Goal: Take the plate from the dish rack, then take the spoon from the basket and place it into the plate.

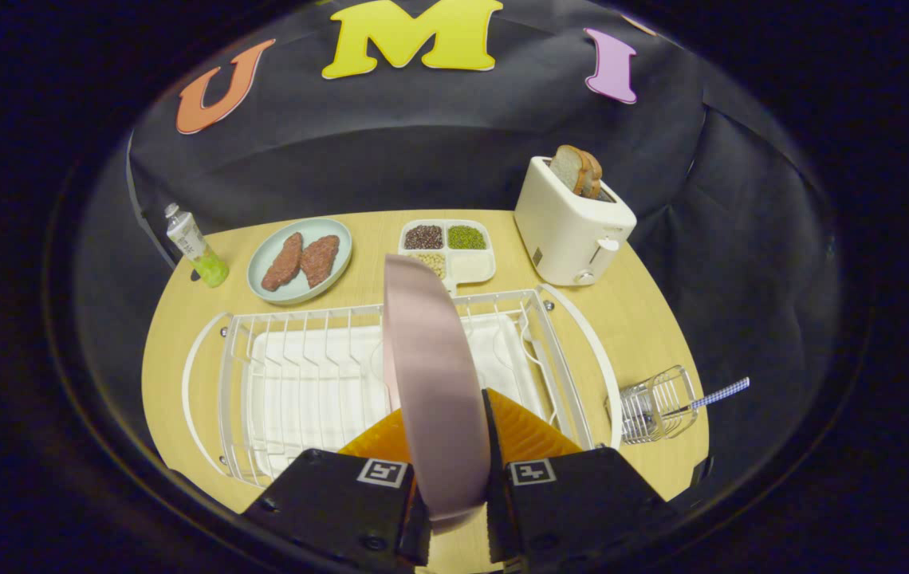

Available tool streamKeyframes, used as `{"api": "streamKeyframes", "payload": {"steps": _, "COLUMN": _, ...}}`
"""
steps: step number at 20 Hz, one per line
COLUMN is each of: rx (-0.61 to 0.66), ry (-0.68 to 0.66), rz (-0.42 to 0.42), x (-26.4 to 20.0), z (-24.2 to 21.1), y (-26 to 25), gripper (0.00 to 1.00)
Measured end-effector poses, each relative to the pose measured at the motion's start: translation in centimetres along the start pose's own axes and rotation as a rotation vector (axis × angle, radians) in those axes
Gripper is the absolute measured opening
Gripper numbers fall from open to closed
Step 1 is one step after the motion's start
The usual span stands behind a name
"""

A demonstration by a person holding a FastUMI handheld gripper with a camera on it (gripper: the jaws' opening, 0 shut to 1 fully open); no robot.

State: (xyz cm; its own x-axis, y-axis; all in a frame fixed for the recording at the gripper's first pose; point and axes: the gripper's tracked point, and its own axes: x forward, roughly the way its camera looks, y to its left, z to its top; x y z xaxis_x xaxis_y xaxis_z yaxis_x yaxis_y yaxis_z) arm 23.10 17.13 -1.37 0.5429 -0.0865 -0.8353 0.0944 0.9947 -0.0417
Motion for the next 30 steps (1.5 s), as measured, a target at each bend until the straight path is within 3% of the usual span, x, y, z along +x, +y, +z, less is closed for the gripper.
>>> {"api": "streamKeyframes", "payload": {"steps": 4, "rx": -0.067, "ry": -0.038, "rz": -0.091, "x": -1.8, "z": 1.5, "y": 0.4, "gripper": 0.33}}
{"api": "streamKeyframes", "payload": {"steps": 7, "rx": -0.090, "ry": -0.116, "rz": -0.070, "x": -4.6, "z": 3.1, "y": 2.0, "gripper": 0.33}}
{"api": "streamKeyframes", "payload": {"steps": 12, "rx": -0.037, "ry": -0.210, "rz": 0.111, "x": -9.7, "z": 1.3, "y": 2.3, "gripper": 0.33}}
{"api": "streamKeyframes", "payload": {"steps": 18, "rx": 0.110, "ry": -0.173, "rz": 0.414, "x": -12.1, "z": -6.7, "y": -2.4, "gripper": 0.33}}
{"api": "streamKeyframes", "payload": {"steps": 25, "rx": 0.319, "ry": -0.016, "rz": 0.582, "x": -6.3, "z": -18.6, "y": -9.4, "gripper": 0.33}}
{"api": "streamKeyframes", "payload": {"steps": 30, "rx": 0.396, "ry": 0.155, "rz": 0.697, "x": -2.4, "z": -25.3, "y": -8.7, "gripper": 0.33}}
